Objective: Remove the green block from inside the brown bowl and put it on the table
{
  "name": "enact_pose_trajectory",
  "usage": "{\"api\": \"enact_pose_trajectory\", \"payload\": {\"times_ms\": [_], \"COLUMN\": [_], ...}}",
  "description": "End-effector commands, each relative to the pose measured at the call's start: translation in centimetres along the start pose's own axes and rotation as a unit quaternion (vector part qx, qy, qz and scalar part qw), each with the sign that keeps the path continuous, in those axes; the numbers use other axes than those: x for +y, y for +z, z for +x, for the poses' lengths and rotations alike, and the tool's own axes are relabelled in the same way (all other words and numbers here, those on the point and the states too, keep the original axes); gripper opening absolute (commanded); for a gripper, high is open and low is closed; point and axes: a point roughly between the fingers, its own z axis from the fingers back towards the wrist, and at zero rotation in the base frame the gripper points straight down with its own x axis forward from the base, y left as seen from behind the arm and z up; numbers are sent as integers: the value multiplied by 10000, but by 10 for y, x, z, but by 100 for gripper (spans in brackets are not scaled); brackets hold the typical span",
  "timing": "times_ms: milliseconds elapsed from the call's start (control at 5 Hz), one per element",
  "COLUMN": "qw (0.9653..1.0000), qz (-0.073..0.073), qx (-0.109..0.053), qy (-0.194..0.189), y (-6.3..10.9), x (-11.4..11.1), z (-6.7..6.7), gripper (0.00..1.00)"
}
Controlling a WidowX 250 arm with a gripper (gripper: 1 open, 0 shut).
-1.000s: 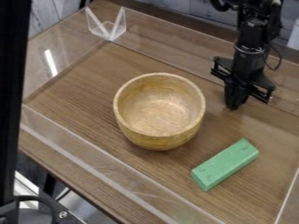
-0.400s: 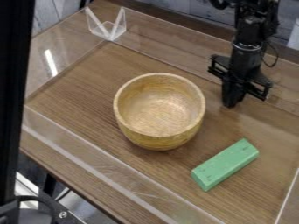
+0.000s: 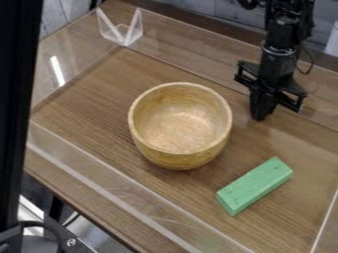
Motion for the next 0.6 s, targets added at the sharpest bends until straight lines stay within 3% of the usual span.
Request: {"api": "enact_pose_trajectory", "payload": {"times_ms": [0,400], "qw": [9998,9998], "qz": [4,-15], "qx": [-170,-127], "qy": [95,135], "y": [10,11], "x": [6,7], "z": [8,7], "gripper": [100,100]}}
